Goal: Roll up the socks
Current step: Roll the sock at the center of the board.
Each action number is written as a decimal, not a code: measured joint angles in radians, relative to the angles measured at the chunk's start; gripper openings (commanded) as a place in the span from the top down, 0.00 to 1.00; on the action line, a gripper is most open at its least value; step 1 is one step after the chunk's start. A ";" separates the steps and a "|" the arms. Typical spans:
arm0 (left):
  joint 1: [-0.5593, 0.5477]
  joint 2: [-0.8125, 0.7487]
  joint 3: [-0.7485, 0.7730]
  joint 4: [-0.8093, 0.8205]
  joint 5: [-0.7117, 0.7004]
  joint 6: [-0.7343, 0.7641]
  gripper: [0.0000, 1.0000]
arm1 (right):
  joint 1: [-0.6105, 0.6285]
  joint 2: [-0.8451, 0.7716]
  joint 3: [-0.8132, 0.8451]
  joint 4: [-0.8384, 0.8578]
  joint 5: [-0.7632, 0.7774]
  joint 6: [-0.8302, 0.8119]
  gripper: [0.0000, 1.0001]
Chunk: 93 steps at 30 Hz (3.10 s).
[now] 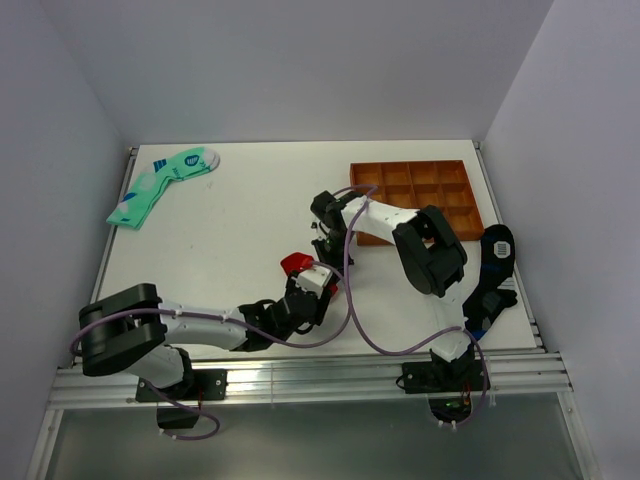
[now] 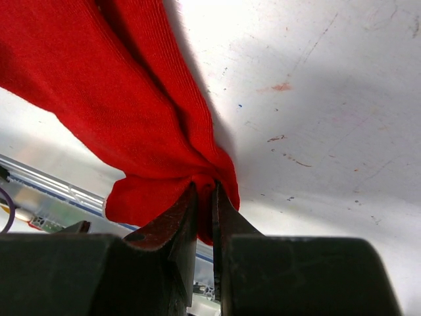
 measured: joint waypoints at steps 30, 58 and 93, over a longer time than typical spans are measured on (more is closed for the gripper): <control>0.045 0.148 0.026 0.101 0.098 0.060 0.40 | -0.003 0.023 0.021 -0.022 -0.025 -0.023 1.00; 0.069 0.193 -0.034 0.216 0.135 0.026 0.99 | -0.038 0.016 -0.027 0.031 -0.116 -0.018 0.95; 0.509 0.247 -0.043 0.313 0.916 -0.238 1.00 | -0.170 -0.440 -0.583 0.931 -0.160 0.182 0.52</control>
